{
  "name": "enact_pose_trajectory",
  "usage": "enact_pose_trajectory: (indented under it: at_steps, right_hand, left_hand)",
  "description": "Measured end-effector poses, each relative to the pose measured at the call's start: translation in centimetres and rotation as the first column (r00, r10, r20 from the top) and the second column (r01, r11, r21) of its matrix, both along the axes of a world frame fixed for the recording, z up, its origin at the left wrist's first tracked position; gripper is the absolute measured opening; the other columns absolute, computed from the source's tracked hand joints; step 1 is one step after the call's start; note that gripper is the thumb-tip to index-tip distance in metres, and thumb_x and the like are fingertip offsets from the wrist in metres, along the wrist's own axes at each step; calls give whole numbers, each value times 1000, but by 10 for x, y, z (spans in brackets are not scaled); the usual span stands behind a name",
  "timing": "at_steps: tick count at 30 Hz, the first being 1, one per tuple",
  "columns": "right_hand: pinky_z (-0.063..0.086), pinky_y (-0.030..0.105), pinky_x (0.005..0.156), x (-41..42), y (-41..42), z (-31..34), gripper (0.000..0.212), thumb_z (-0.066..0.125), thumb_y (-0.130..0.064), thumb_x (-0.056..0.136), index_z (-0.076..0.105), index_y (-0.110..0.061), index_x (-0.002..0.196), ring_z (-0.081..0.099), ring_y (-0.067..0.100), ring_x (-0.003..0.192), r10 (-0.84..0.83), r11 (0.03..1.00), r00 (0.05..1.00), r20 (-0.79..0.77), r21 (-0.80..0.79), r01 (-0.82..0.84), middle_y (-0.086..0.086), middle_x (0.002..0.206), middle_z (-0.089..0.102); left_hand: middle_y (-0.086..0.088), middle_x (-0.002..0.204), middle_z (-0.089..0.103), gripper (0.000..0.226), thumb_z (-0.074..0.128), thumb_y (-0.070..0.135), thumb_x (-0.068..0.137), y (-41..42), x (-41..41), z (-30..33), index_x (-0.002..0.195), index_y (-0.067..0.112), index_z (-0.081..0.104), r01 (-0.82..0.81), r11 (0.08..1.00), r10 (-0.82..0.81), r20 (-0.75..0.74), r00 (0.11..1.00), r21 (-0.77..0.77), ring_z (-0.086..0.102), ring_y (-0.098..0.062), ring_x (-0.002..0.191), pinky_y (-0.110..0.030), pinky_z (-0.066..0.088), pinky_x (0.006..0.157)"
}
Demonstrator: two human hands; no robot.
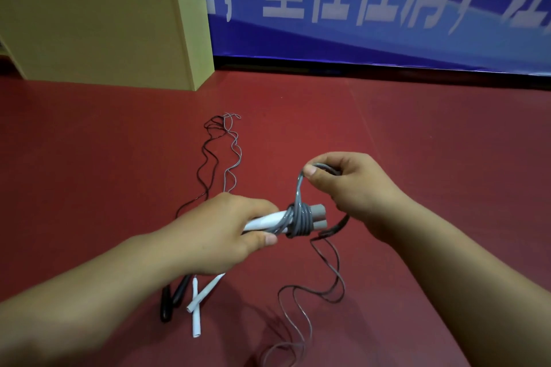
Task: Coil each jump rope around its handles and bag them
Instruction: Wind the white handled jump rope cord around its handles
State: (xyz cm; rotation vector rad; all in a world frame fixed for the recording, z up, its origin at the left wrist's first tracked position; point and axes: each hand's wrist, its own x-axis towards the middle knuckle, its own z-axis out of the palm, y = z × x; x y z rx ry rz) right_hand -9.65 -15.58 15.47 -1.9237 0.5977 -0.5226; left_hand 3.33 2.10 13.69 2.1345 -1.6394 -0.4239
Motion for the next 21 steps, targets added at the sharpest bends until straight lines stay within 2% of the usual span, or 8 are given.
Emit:
enact_pose_trajectory:
  at_steps: [4,7,10,12,13,15,18,21]
  right_hand:
    - [36,13,47,-4,-9,-8,20,79,-29,79,71,-10,79,43,0,46,-67,998,997,26,-8,68,-12,55,56]
    - [37,14,47,-3,-9,-11,26,81,-27,76,67,-5,80,44,2,47,-85,996,996,35,38,84,-6,58,57]
    - [42,19,50,-2,-1,-11,20,77,-14,80,62,-2,83,54,9,55,9,980,998,63,196,-21,10,71,63]
    - [42,21,52,-4,4,-8,12,73,0,78,62,-1,83,58,10,58,123,966,990,71,221,-136,10,72,66]
    - [40,20,52,-5,7,-6,6,66,0,75,65,-6,77,55,7,56,179,972,983,31,152,-182,3,66,65]
    - [36,15,46,-3,14,-4,16,63,-7,75,68,-17,64,47,2,48,221,974,973,-69,62,-216,-6,58,59]
    - [37,14,44,2,22,-8,22,65,-26,91,66,-15,72,50,8,51,193,976,964,-182,131,-171,2,69,62]
    - [39,20,48,5,24,-11,24,60,-30,95,65,-14,78,52,11,54,193,974,951,-242,162,-156,-1,71,65]
  left_hand:
    - [11,67,56,8,67,32,90,1,-6,3,97,33,66,58,998,-58,-80,995,-1,46,-4,59,-21,37,58]
    - [2,76,65,12,67,25,91,1,-10,7,102,29,68,76,997,-82,-251,964,-34,49,-3,61,-22,40,58]
    - [1,80,71,11,65,15,94,2,-14,12,102,22,69,65,995,-94,-530,843,-73,55,-8,56,-19,44,52]
    - [-2,82,73,12,63,15,95,3,-16,17,96,25,69,40,993,-103,-632,768,-112,54,-10,52,-19,43,47]
    - [-3,81,73,13,62,16,95,3,-17,19,93,27,68,16,991,-102,-663,742,-135,54,-11,50,-20,42,45]
    - [1,70,71,8,58,14,97,3,-18,23,93,18,64,-54,981,-94,-697,711,-187,52,-10,46,-21,40,42]
    - [4,56,66,11,54,11,98,-1,-17,24,91,7,61,-210,951,-14,-709,705,-227,49,-8,40,-19,38,40]
    - [-3,75,73,9,58,15,97,-3,-11,19,97,12,66,-388,887,107,-706,700,-251,51,-14,46,-23,39,40]
